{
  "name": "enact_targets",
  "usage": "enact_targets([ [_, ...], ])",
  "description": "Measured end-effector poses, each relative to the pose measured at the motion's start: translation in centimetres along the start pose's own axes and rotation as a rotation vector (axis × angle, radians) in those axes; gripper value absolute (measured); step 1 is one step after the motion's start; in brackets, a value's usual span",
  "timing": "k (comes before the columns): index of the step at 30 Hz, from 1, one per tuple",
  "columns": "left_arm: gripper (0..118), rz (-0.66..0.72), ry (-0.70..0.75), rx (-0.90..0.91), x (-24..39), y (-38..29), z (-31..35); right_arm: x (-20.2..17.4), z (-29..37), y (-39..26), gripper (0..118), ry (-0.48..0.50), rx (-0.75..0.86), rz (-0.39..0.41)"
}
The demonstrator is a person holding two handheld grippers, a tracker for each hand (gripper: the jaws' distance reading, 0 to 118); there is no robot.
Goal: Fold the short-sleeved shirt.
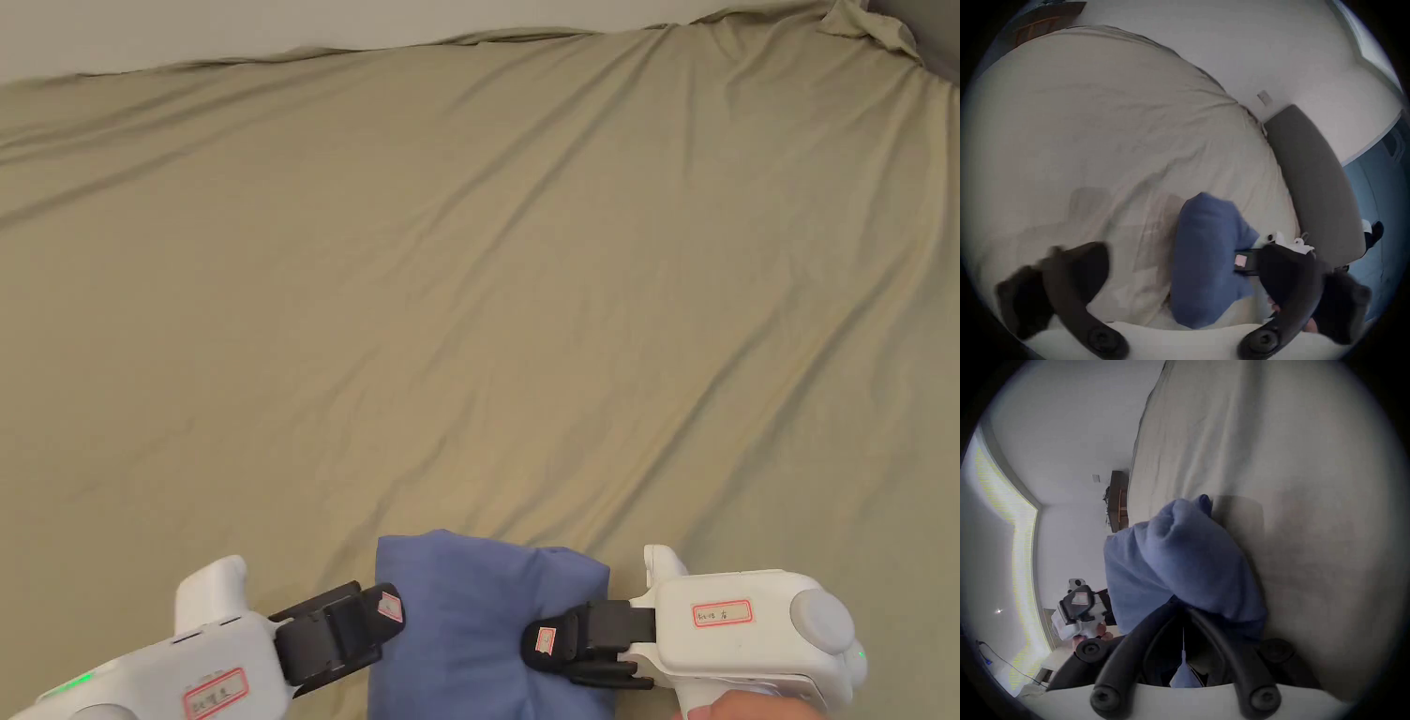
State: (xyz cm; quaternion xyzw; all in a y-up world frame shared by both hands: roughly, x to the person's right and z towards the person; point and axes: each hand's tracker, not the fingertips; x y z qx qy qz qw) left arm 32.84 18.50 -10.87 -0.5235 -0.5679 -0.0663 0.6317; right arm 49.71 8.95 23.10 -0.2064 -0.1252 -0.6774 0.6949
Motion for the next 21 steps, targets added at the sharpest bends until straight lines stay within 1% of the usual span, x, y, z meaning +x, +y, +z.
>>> enact_targets([
  [3,118,-0.028,-0.023,-0.078,0.7,-0.5,-2.6,0.5,0.0,-0.5,4,0.025,0.016,-0.021],
  [6,118,-0.065,0.014,-0.149,1.7,-1.1,-5.2,1.0,0.0,-0.8,4,0.052,0.026,-0.049],
  [9,118,-0.066,-0.019,-0.154,2.9,-1.6,-5.8,1.8,0.1,-1.0,4,0.084,0.037,-0.092],
  [10,92,-0.074,-0.030,-0.148,3.1,-1.7,-5.6,1.9,0.1,-1.1,4,0.094,0.041,-0.104],
  [11,47,-0.087,-0.046,-0.139,3.4,-1.6,-5.1,2.1,0.1,-1.1,4,0.100,0.042,-0.111],
  [13,45,-0.099,-0.047,-0.108,3.7,-1.6,-4.4,2.1,0.2,-1.3,4,0.130,0.043,-0.136],
  [14,45,-0.136,-0.049,-0.108,3.9,-1.6,-4.1,2.3,0.4,-1.4,4,0.139,0.044,-0.150],
  [15,45,-0.208,-0.037,-0.110,4.3,-1.5,-3.9,2.5,0.6,-1.6,4,0.153,0.039,-0.163],
  [16,45,-0.199,-0.042,-0.104,4.2,-1.4,-3.6,2.6,0.9,-1.9,4,0.203,0.040,-0.177],
  [17,45,-0.165,-0.072,-0.104,3.9,-1.2,-3.2,3.2,1.3,-2.2,4,0.259,0.045,-0.185],
  [18,45,-0.101,-0.116,-0.110,3.0,-0.9,-2.8,3.4,2.1,-2.6,4,0.312,0.073,-0.190],
  [19,45,-0.027,-0.160,-0.121,2.1,-0.4,-2.1,3.4,3.2,-3.0,4,0.380,0.127,-0.196],
  [21,45,0.060,-0.216,-0.110,-0.1,0.8,-0.1,3.1,5.9,-4.0,4,0.502,0.220,-0.200],
])
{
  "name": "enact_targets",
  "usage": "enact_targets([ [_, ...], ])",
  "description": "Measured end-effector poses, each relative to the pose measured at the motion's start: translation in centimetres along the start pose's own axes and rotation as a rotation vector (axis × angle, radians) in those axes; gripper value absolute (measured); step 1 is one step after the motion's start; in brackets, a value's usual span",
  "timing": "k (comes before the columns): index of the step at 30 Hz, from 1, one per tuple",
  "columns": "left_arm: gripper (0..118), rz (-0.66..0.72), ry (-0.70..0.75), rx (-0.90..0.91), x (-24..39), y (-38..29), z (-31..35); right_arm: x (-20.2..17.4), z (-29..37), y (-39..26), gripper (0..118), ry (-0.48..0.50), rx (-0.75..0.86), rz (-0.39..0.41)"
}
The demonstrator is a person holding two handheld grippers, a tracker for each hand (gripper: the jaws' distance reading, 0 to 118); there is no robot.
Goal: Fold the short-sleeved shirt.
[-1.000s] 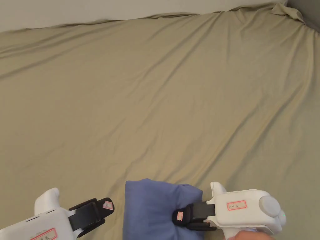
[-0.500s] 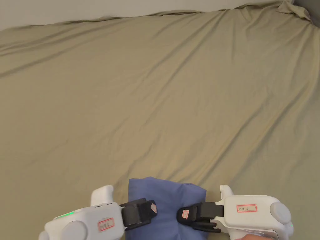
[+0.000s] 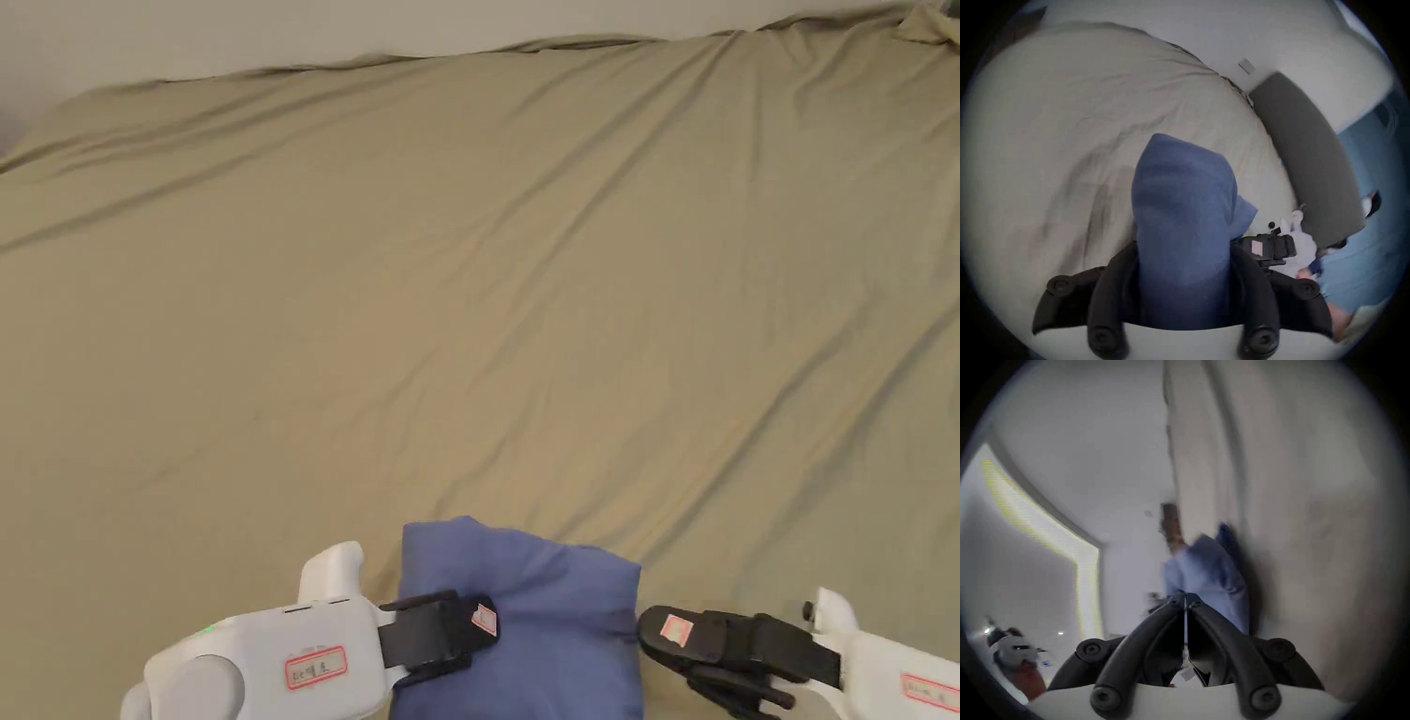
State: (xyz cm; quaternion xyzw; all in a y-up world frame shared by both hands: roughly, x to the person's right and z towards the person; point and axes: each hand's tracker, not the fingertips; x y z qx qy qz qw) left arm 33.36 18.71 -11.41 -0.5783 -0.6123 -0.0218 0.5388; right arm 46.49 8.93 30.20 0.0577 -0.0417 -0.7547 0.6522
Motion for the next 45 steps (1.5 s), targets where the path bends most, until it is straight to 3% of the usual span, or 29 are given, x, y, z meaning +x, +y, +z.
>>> enact_targets([
  [3,45,-0.009,0.044,-0.005,-3.3,2.5,5.2,-2.9,3.6,0.2,4,0.057,0.036,0.089],
  [6,45,-0.003,0.233,0.041,-5.8,4.7,10.4,-5.1,7.4,0.9,4,-0.033,0.079,0.182],
  [9,45,-0.005,0.286,0.045,-8.6,6.9,14.2,-7.7,8.9,0.1,4,-0.090,0.129,0.205],
  [12,45,0.088,0.368,0.079,-10.7,8.5,17.3,-8.8,11.5,0.5,4,-0.195,0.212,0.244],
  [15,45,0.022,0.429,0.060,-11.6,10.1,19.7,-10.2,14.5,0.0,4,-0.187,0.289,0.240],
  [20,45,0.082,0.448,0.015,-16.9,11.5,21.3,-12.7,17.5,-0.5,4,-0.222,0.375,0.264],
  [21,48,0.103,0.463,-0.022,-18.4,11.3,21.2,-13.2,17.6,-0.7,4,-0.229,0.383,0.273],
  [23,110,0.161,0.553,-0.069,-20.6,10.9,20.6,-14.0,17.6,-1.3,4,-0.244,0.393,0.298],
  [24,118,0.182,0.645,-0.098,-21.4,10.6,20.3,-13.7,19.3,-0.1,4,-0.250,0.399,0.304],
  [26,118,0.094,0.734,-0.027,-21.4,10.0,20.9,-14.2,19.0,-0.3,4,-0.270,0.398,0.320],
  [28,118,0.120,0.669,0.003,-20.5,9.3,21.0,-14.4,18.7,-0.1,4,-0.323,0.388,0.347],
  [31,118,0.150,0.618,0.041,-19.7,8.6,21.2,-15.4,17.5,0.2,4,-0.445,0.376,0.398],
  [34,117,0.069,0.646,0.027,-16.0,9.5,21.2,-17.3,15.1,0.2,4,-0.608,0.392,0.488],
  [35,105,-0.016,0.677,0.083,-14.0,9.7,21.4,-18.2,14.3,0.2,4,-0.693,0.423,0.538],
  [36,72,-0.094,0.725,0.146,-11.9,9.9,21.5,-19.0,14.0,0.2,4,-0.791,0.449,0.587],
  [37,8,-0.165,0.790,0.198,-9.0,9.9,21.7,-20.1,13.2,0.4,4,-0.892,0.467,0.656],
  [38,0,-0.204,0.841,0.284,-6.6,10.2,22.1,-21.3,12.5,0.5,4,-0.943,0.489,0.717],
  [39,0,-0.236,0.826,0.342,-4.3,10.5,22.6,-22.2,12.5,1.1,4,-0.961,0.517,0.753],
  [42,0,-0.310,0.636,0.463,3.6,10.8,23.1,-26.3,12.3,2.6,4,-0.928,0.603,0.817],
  [45,0,-0.424,0.696,0.591,7.3,11.7,23.2,-30.6,10.9,3.4,4,-0.988,0.772,0.856],
])
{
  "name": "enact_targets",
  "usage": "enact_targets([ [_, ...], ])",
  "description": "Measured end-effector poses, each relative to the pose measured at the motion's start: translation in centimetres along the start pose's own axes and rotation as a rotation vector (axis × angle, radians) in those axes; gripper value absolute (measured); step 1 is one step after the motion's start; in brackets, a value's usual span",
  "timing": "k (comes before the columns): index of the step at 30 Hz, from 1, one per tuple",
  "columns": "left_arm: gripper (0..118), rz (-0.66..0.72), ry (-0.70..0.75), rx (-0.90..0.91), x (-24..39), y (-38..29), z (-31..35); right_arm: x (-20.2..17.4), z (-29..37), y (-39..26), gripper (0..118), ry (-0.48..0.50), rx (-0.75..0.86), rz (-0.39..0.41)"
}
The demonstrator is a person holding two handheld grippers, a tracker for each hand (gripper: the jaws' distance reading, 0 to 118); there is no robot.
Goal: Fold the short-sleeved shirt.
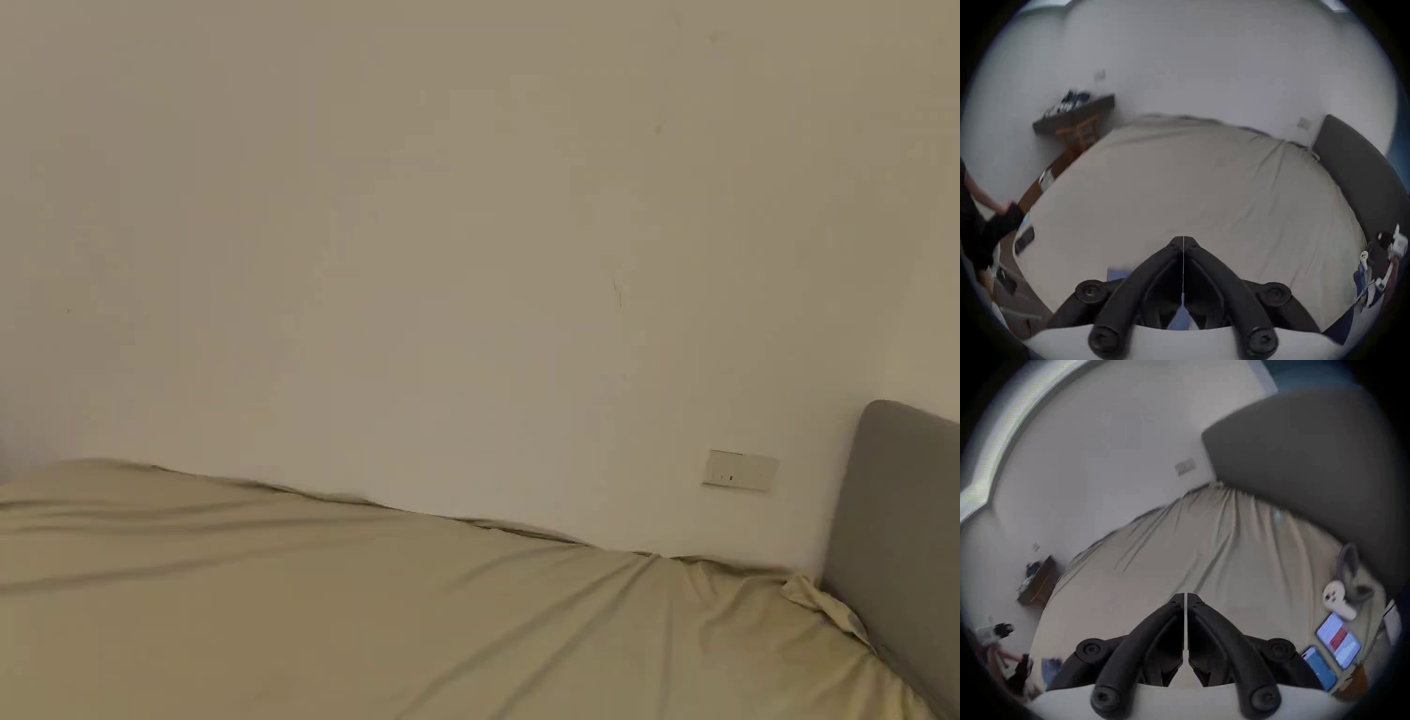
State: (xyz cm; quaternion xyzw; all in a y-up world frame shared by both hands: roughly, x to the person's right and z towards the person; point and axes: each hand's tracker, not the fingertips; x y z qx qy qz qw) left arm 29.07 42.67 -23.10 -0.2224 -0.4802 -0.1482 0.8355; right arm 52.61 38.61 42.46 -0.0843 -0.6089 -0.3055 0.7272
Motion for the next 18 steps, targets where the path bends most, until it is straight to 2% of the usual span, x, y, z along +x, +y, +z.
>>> enact_targets([
  [1,0,0.046,0.069,0.058,1.1,0.1,0.5,-1.2,0.2,0.9,4,-0.040,0.046,0.014],
  [3,0,0.159,0.123,0.139,3.3,0.1,1.3,-3.7,0.6,2.0,4,-0.010,0.130,0.046],
  [5,0,0.262,0.028,0.187,4.6,-0.3,0.5,-5.9,1.1,2.8,4,0.029,0.176,0.086],
  [7,0,0.302,-0.044,0.179,6.9,-0.6,0.5,-8.6,1.6,3.0,4,0.009,0.206,0.147],
  [11,0,0.147,-0.092,0.159,11.7,0.0,0.3,-12.7,2.3,3.4,4,0.046,0.258,0.238],
  [13,0,0.136,-0.107,0.172,13.1,0.6,-0.4,-14.3,2.8,3.5,4,0.070,0.274,0.265],
  [18,0,0.102,-0.201,0.234,16.2,3.6,1.0,-17.5,3.9,2.9,5,0.197,0.291,0.315],
])
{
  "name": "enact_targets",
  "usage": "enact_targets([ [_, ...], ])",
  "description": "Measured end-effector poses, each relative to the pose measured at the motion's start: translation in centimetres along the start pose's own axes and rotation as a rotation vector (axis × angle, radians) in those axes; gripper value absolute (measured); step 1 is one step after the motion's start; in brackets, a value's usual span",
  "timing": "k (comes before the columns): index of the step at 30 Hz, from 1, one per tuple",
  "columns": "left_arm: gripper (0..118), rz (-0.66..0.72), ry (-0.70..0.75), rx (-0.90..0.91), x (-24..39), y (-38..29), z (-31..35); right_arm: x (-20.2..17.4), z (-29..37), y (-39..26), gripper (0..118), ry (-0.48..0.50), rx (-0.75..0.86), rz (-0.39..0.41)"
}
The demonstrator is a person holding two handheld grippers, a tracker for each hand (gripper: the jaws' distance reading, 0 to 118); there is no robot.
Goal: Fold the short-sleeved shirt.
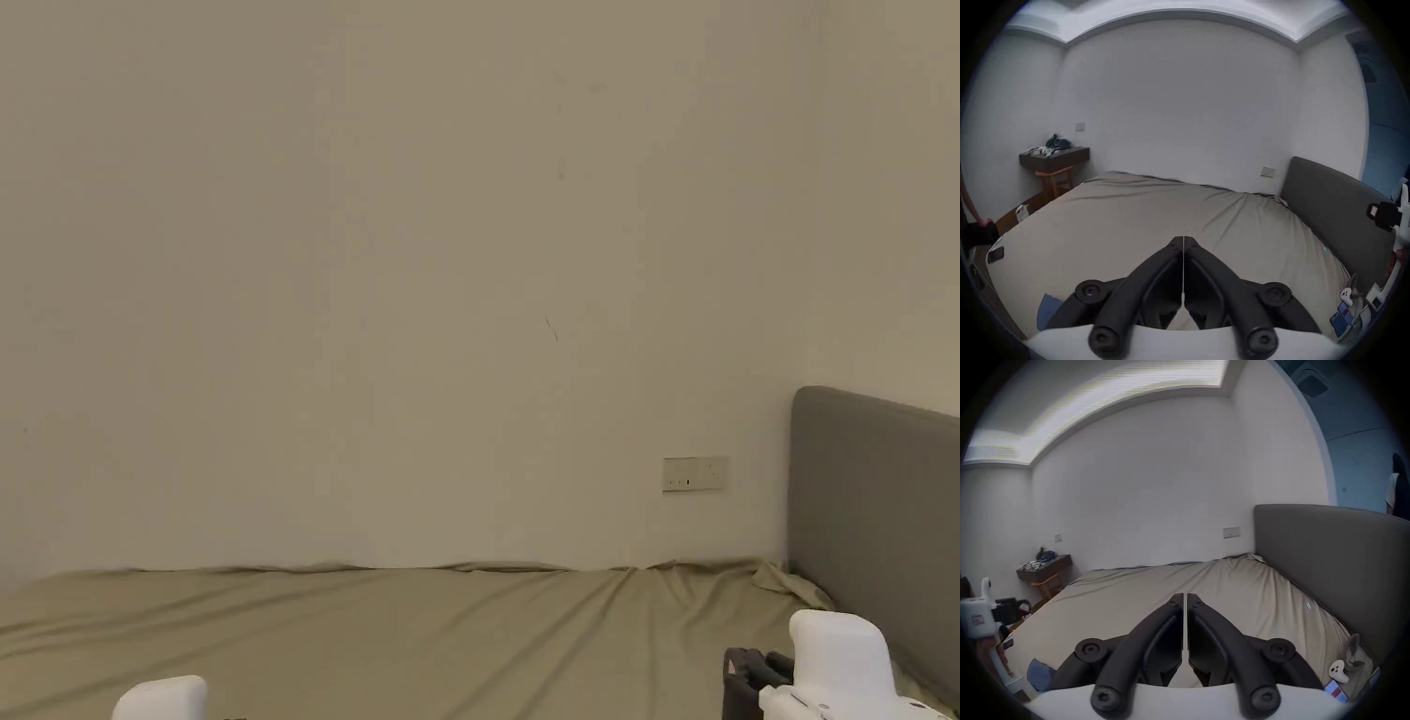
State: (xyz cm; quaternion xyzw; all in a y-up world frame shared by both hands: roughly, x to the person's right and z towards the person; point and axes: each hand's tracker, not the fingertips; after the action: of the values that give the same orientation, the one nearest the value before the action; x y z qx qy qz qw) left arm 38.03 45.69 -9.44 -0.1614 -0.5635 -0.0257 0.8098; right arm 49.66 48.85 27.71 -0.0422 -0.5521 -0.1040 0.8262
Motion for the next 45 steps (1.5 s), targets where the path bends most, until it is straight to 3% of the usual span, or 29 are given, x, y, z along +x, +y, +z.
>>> enact_targets([
  [10,0,-0.010,-0.075,0.030,3.5,2.0,1.0,-1.0,0.1,0.1,6,-0.010,0.012,0.022],
  [17,0,-0.033,-0.043,0.052,3.8,2.1,1.4,-1.0,0.0,-0.1,11,-0.021,0.011,0.039],
  [18,0,-0.033,-0.044,0.058,4.0,2.1,1.6,-1.1,0.0,-0.1,18,-0.022,0.014,0.040],
  [19,0,-0.036,-0.038,0.064,4.1,2.2,1.7,-1.2,0.1,-0.1,56,-0.023,0.017,0.040],
  [20,5,-0.045,-0.030,0.077,4.2,2.3,1.8,-1.4,0.1,-0.1,106,-0.030,0.019,0.044],
  [21,40,-0.061,-0.008,0.099,4.4,2.3,1.8,-1.5,-0.1,-0.1,118,-0.076,0.036,0.070],
  [22,114,-0.072,0.042,0.112,4.5,2.5,2.0,-1.7,-0.4,-0.1,118,-0.116,0.028,0.078],
  [23,118,-0.058,0.081,0.108,4.5,2.5,1.9,-1.7,0.0,-0.5,118,-0.148,0.132,0.077],
  [24,118,-0.069,0.070,0.079,4.4,2.6,1.5,-2.0,-0.3,-0.7,118,-0.119,0.107,0.067],
  [25,118,-0.031,-0.022,0.165,4.2,2.5,1.8,-1.8,0.6,0.2,118,-0.108,0.097,0.060],
  [27,118,-0.038,0.029,0.116,3.1,2.4,2.7,-1.8,0.9,0.9,118,-0.057,0.049,0.018],
  [29,118,-0.021,0.028,0.142,2.6,2.5,3.4,-1.8,1.2,1.3,118,-0.061,0.056,0.010],
  [30,118,-0.015,0.022,0.163,3.6,2.4,3.6,-2.2,1.4,1.5,118,-0.108,0.061,0.009],
  [32,118,-0.017,0.010,0.183,3.8,2.6,4.2,-3.1,2.0,1.7,118,-0.214,0.081,0.060],
  [35,118,-0.029,0.008,0.207,4.2,3.0,5.0,-3.5,2.8,1.4,118,-0.135,0.135,0.095],
  [37,118,-0.043,0.002,0.219,4.4,3.2,5.5,-3.4,3.1,1.3,118,-0.067,0.110,0.072],
  [40,118,-0.063,-0.004,0.251,4.6,3.6,5.8,-4.2,3.2,1.2,118,-0.109,0.095,0.076],
  [42,118,-0.067,-0.005,0.258,4.6,3.6,5.9,-5.0,3.0,1.1,118,-0.157,0.073,0.125],
  [45,118,-0.058,-0.018,0.254,4.6,3.7,5.9,-5.5,3.1,0.9,118,-0.152,0.078,0.141],
])
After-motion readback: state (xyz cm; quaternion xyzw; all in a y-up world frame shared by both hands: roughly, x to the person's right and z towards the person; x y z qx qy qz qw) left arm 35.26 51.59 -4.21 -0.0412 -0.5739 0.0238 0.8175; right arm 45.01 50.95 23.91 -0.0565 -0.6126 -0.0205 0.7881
